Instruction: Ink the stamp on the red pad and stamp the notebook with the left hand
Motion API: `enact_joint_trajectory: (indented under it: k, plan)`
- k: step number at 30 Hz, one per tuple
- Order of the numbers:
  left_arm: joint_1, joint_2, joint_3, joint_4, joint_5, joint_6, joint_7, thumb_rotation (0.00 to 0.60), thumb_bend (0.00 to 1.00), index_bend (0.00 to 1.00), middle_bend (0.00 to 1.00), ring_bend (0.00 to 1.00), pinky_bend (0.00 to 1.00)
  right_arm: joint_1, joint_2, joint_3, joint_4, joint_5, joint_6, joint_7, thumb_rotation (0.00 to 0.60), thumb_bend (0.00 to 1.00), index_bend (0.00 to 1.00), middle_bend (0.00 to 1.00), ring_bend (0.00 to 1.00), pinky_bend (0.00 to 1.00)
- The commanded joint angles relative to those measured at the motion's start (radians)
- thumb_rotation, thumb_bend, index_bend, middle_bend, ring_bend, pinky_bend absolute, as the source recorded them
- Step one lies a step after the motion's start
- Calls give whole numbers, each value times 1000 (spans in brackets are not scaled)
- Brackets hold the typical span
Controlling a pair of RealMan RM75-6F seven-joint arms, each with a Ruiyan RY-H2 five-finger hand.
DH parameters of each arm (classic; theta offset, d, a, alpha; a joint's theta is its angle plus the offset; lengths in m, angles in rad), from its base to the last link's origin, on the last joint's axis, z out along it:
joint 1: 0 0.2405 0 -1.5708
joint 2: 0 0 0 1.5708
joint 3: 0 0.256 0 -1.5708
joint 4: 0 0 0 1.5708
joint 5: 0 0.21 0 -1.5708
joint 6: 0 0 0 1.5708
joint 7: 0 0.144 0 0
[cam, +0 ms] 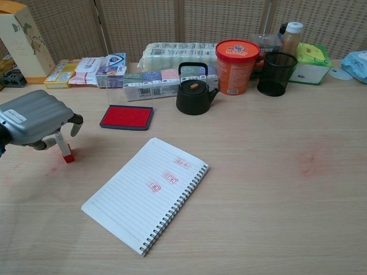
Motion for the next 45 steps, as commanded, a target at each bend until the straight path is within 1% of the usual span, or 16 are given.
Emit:
enact_joint_trajectory:
  k: [1,7,11,14,22,31,37,41,45]
  plan:
    - [-1,-3,1,3,-2,-2,5,600,336,448,1000,1000,1000,0,1,0,0,-1,1,2,600,93,0,0,0,0]
    - [-1,-8,3,4,-4,-2,8,600,355,451,1000,1000,1000,-1,2,-1,-1,-2,2,3,600,94,0,0,0,0]
    - [-1,-10,4,5,-5,0,14,600,375,526,1000,1000,1000,-1,2,-1,-1,-2,1,4,600,93,0,0,0,0]
    - [-1,-11,4,8,-7,1,19,600,379,556,1000,1000,1000,-1,2,-1,-1,-2,2,4,600,93,0,0,0,0]
    - [-3,-20,7,17,-4,2,18,600,382,580,1000,1000,1000,0,3,-1,-2,0,-1,3,600,93,0,0,0,0]
    - [-4,-1,-3,-1,1,21,8,600,383,609,1000,1000,1000,1,3,-1,-1,0,-4,4,600,93,0,0,0,0]
    - [-2,0,3,3,1,19,8,600,386,630,1000,1000,1000,1,3,-2,-3,0,-4,0,600,93,0,0,0,0]
    - [-6,3,-8,2,6,32,-2,600,386,632,1000,1000,1000,0,2,-2,-2,0,-4,0,600,94,0,0,0,0]
    - [-26,21,-38,-8,0,32,-4,600,386,632,1000,1000,1000,5,-1,0,1,10,-16,-4,600,94,0,0,0,0]
